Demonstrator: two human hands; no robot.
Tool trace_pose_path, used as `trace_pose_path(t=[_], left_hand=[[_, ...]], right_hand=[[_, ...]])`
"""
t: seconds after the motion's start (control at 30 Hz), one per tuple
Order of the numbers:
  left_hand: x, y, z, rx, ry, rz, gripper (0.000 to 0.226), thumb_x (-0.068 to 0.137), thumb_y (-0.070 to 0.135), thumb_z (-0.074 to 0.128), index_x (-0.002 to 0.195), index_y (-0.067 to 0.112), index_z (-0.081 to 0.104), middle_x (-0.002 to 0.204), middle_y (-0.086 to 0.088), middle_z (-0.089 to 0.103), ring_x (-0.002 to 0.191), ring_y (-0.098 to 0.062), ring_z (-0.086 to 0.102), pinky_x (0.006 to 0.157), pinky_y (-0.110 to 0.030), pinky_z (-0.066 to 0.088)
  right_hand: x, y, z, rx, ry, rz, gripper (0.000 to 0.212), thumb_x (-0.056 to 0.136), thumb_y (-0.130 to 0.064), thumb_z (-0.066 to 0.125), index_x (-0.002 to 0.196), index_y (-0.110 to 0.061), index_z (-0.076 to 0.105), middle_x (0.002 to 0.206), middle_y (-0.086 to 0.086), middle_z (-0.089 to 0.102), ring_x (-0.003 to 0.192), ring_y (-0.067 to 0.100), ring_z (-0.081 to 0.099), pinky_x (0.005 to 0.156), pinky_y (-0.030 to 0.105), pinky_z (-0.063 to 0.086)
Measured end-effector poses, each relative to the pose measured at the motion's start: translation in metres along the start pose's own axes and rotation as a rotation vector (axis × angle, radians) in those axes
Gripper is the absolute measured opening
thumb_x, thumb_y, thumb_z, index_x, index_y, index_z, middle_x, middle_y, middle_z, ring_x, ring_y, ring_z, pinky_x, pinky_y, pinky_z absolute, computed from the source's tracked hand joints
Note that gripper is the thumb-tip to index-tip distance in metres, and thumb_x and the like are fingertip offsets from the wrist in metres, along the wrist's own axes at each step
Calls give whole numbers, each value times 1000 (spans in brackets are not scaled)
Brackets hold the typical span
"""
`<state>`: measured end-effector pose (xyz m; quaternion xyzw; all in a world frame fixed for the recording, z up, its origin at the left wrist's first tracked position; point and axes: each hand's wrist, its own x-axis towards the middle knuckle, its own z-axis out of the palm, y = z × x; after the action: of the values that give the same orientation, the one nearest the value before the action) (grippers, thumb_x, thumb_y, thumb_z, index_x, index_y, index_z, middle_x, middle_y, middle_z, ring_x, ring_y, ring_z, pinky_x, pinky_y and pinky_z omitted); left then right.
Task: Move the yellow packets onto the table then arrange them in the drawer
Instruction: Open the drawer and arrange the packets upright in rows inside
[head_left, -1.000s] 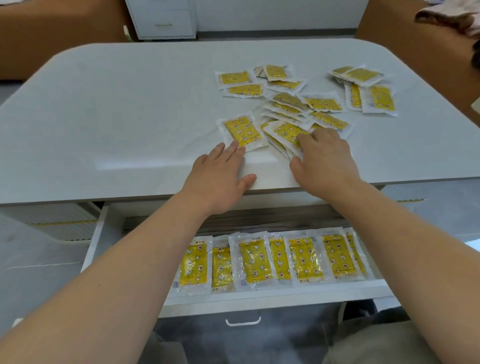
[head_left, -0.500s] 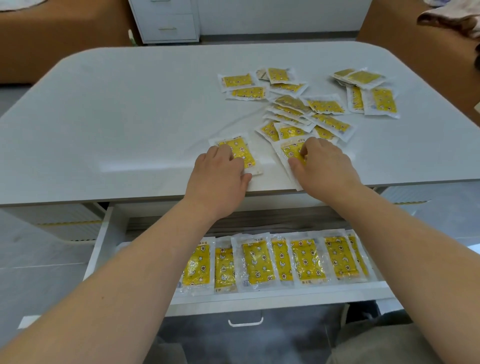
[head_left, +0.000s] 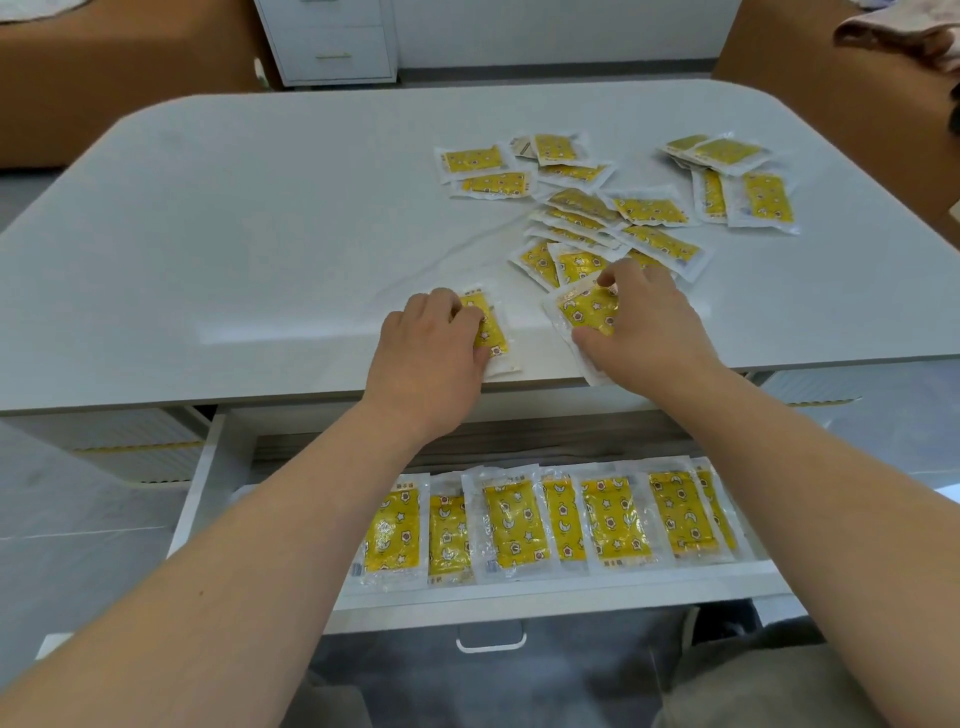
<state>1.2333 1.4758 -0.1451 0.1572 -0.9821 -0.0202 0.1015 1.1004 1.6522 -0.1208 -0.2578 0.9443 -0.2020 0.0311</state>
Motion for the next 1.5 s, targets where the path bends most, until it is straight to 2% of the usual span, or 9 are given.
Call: trace_pose_path(t=[0.1, 0.2, 0.37, 0.57, 0.93, 1.13, 1.27, 1.37, 1.5], left_hand=[[2, -2, 0, -89, -97, -37, 61, 101, 43, 49, 155, 20, 31, 165, -7, 21, 151, -29, 19, 119, -45, 24], [3, -4, -1, -160, -200, -81, 70, 102, 49, 42, 160, 21, 16, 169, -4, 10, 155, -28, 5, 125, -46, 15], [4, -5, -4, -173, -233, -125, 81, 94, 57, 48, 160, 23, 16, 168, -2, 13, 154, -27, 11, 122, -48, 17], [4, -3, -7, -175, -198, -155, 84, 85, 65, 57, 154, 25, 30, 157, 1, 36, 143, -29, 28, 112, -47, 26], [6, -7, -7, -225, -175, -234, 77, 94, 60, 56, 155, 22, 30, 157, -3, 38, 144, -30, 31, 114, -48, 28], [8, -17, -12, -308, -154, -308, 92, 76, 66, 73, 150, 22, 40, 138, -7, 49, 132, -30, 40, 109, -47, 38], [10, -22, -15, -391, -165, -394, 86, 63, 68, 82, 130, 21, 58, 121, -3, 53, 112, -24, 55, 94, -42, 50], [8, -23, -17, -496, -145, -405, 77, 59, 59, 89, 117, 22, 57, 111, 1, 57, 96, -17, 59, 76, -31, 49], [4, -19, -26, -599, -132, -348, 50, 71, 39, 89, 105, 25, 54, 94, 12, 61, 84, -10, 61, 69, -31, 53]], right_hand=[[-1, -3, 0, 58, 53, -11, 69, 81, -24, 79, 140, -25, 41, 138, 10, 37, 105, 34, 57, 83, 39, 51], [-2, -8, -5, 162, 56, 30, 87, 76, -14, 82, 148, -29, 34, 144, 9, 32, 96, 25, 52, 85, 37, 51], [-2, -15, -18, 508, -44, 152, 91, 72, -8, 86, 145, -34, 38, 119, -2, 55, 101, 17, 63, 76, 32, 56], [-2, -17, -26, 814, -184, 222, 69, 68, 4, 87, 124, -28, 62, 102, 3, 72, 88, 21, 75, 80, 45, 63], [1, -19, -24, 915, -285, 201, 62, 71, 3, 88, 123, -19, 62, 96, 11, 77, 80, 26, 78, 74, 50, 64], [5, -22, -16, 887, -269, 179, 54, 70, 0, 89, 113, -18, 62, 93, 9, 78, 81, 25, 78, 75, 49, 64], [7, -24, -16, 878, -278, 187, 57, 69, -1, 90, 116, -16, 62, 96, 9, 77, 83, 26, 77, 73, 47, 64], [4, -25, -18, 892, -391, 147, 55, 70, 3, 87, 117, -12, 62, 97, 14, 77, 86, 31, 77, 76, 51, 64], [-3, -24, -24, 968, -612, 102, 50, 74, 8, 80, 118, -6, 63, 103, 16, 77, 95, 33, 76, 78, 49, 63]])
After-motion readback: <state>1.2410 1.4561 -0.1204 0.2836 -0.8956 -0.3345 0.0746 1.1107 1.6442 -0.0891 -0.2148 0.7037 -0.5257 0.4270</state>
